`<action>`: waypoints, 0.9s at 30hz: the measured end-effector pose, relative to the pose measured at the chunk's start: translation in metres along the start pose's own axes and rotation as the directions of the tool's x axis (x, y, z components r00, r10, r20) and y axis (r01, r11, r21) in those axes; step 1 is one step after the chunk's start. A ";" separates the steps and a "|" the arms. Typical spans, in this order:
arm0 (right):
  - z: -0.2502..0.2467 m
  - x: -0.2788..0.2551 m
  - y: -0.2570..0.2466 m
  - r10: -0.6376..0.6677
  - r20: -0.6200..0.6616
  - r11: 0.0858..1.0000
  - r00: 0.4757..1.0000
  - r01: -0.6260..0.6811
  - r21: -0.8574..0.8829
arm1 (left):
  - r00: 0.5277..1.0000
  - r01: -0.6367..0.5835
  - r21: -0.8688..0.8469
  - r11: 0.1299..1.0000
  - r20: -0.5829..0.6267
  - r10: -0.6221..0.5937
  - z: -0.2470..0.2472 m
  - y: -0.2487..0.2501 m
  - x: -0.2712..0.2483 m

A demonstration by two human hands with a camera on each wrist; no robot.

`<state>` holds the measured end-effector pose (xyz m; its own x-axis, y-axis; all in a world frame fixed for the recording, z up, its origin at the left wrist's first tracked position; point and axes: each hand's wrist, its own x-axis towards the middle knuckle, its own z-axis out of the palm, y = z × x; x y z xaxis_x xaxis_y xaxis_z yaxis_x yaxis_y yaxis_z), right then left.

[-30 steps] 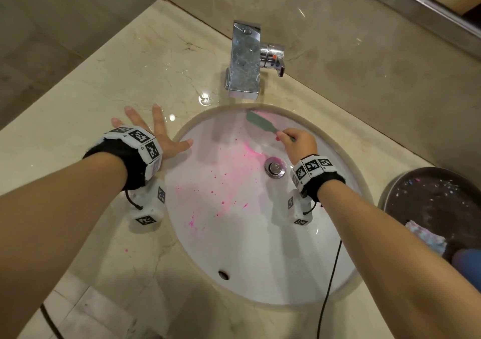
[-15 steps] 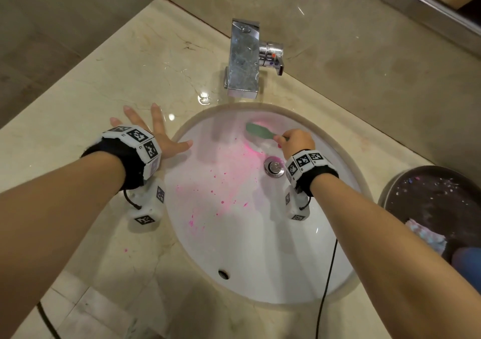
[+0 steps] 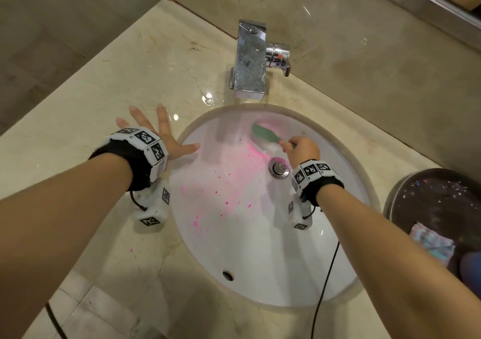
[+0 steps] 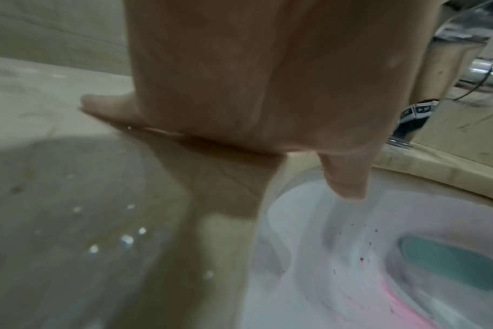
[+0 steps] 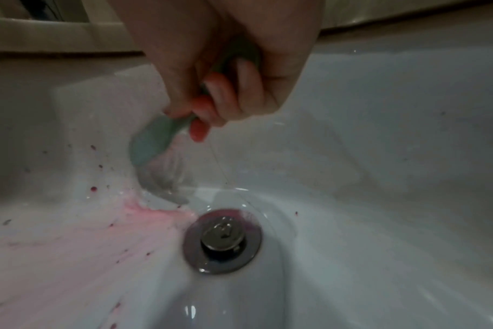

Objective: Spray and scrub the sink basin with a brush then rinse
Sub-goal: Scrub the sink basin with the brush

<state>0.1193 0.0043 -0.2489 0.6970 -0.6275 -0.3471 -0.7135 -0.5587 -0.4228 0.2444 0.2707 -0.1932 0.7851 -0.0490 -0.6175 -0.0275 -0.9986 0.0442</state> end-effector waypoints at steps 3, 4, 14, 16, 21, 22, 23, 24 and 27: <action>-0.002 -0.001 -0.006 -0.079 -0.099 0.990 0.992 0.090 0.106 | 1.000 0.001 -0.001 1.000 0.002 -0.001 -0.001 0.000 0.000; -0.004 -0.001 -0.006 -0.075 -0.099 0.990 0.992 0.085 0.109 | 1.000 0.001 0.001 1.000 0.004 -0.001 -0.001 0.000 0.000; -0.003 -0.002 -0.004 -0.087 -0.112 0.995 0.990 0.092 0.041 | 1.000 -0.004 0.006 1.000 0.018 0.003 -0.003 0.000 0.000; -0.005 0.000 -0.002 -0.066 -0.095 0.997 0.993 0.069 0.025 | 1.000 -0.004 0.008 1.000 0.020 0.004 -0.003 0.000 -0.001; -0.003 0.000 -0.002 -0.030 -0.033 0.997 0.999 0.027 -0.071 | 1.000 -0.003 0.019 1.000 0.028 0.003 -0.004 0.000 0.001; -0.003 0.000 -0.003 -0.054 -0.048 0.998 0.997 0.052 -0.046 | 1.000 -0.003 0.020 1.000 0.028 0.003 -0.004 0.000 0.001; -0.003 0.000 -0.004 -0.074 -0.067 0.997 0.995 0.073 -0.016 | 1.000 -0.004 0.019 1.000 0.027 0.003 -0.004 0.000 0.001; -0.003 0.000 -0.006 -0.085 -0.084 0.996 0.993 0.086 0.010 | 1.000 -0.005 0.018 1.000 0.024 0.004 -0.003 -0.001 0.001; -0.005 0.002 -0.007 -0.072 -0.071 0.997 0.995 0.072 0.006 | 1.000 -0.002 0.018 1.000 0.019 0.001 -0.003 -0.001 0.001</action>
<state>0.1253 0.0042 -0.2425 0.7394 -0.6230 -0.2553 -0.6610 -0.5995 -0.4513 0.2469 0.2713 -0.1918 0.7734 -0.0505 -0.6320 -0.0397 -0.9987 0.0312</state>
